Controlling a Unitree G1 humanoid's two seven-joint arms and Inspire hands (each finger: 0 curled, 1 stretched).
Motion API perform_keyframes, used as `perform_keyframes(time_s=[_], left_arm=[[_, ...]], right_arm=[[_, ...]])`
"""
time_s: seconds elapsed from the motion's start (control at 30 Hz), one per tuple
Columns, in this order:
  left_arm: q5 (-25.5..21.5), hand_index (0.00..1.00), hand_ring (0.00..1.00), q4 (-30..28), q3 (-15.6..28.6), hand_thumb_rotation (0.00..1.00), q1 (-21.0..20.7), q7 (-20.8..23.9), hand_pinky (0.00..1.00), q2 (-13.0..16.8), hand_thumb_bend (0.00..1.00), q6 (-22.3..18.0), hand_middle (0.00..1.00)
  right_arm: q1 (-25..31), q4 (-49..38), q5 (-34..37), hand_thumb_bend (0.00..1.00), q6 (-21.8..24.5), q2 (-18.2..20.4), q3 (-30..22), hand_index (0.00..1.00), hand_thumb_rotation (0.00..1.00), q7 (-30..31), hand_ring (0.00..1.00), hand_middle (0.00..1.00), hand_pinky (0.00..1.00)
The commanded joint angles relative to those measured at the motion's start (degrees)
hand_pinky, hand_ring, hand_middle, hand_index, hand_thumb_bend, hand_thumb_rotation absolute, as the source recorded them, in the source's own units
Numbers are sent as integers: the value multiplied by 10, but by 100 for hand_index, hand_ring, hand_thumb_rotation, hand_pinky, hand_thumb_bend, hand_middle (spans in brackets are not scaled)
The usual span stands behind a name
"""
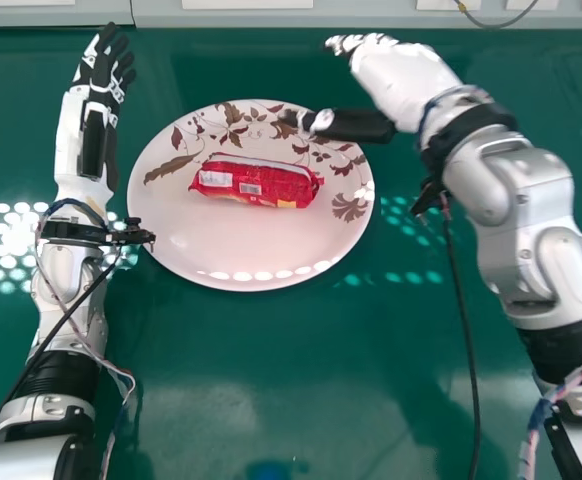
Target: Pick up biscuit and place it in the plate
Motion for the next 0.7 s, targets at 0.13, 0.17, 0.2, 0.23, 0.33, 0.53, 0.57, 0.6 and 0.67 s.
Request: perform_keyframes(time_s=[0.13,0.17,0.2,0.23,0.33,0.53,0.57,0.6,0.67], left_arm=[[20,100,100,-22,-9,71,13,22,100,-10,100,17,100],[27,100,100,-25,-10,73,14,28,100,-10,100,19,100],[31,100,100,-25,-10,75,14,32,100,-10,100,20,100],[32,100,100,-25,-11,76,14,33,100,-11,100,18,100],[18,100,100,-11,-11,76,8,12,95,-14,100,-14,100],[70,100,100,17,-22,82,2,46,6,-6,100,-40,100],[81,100,100,23,-24,83,1,56,3,-5,100,-43,100],[91,100,100,28,-26,84,0,66,2,-3,100,-44,100],[101,100,100,39,-29,86,-3,76,0,-2,100,-47,100]], right_arm=[[106,-75,93,83,21,75,-103,86,37,-111,78,84,63],[119,-83,104,81,23,87,-113,85,36,-128,78,84,62],[133,-90,123,79,22,104,-126,84,33,-145,77,83,61],[145,-95,135,78,21,116,-135,83,31,-160,76,83,61],[173,-113,177,74,34,160,-162,81,32,-202,75,82,58],[222,-114,283,57,-13,231,-191,82,29,-264,78,83,62],[228,-105,294,52,-29,235,-190,83,30,-271,78,83,62],[232,-95,303,46,-45,237,-188,83,31,-277,79,84,63],[237,-73,337,38,-84,249,-191,85,38,-286,82,86,68]])
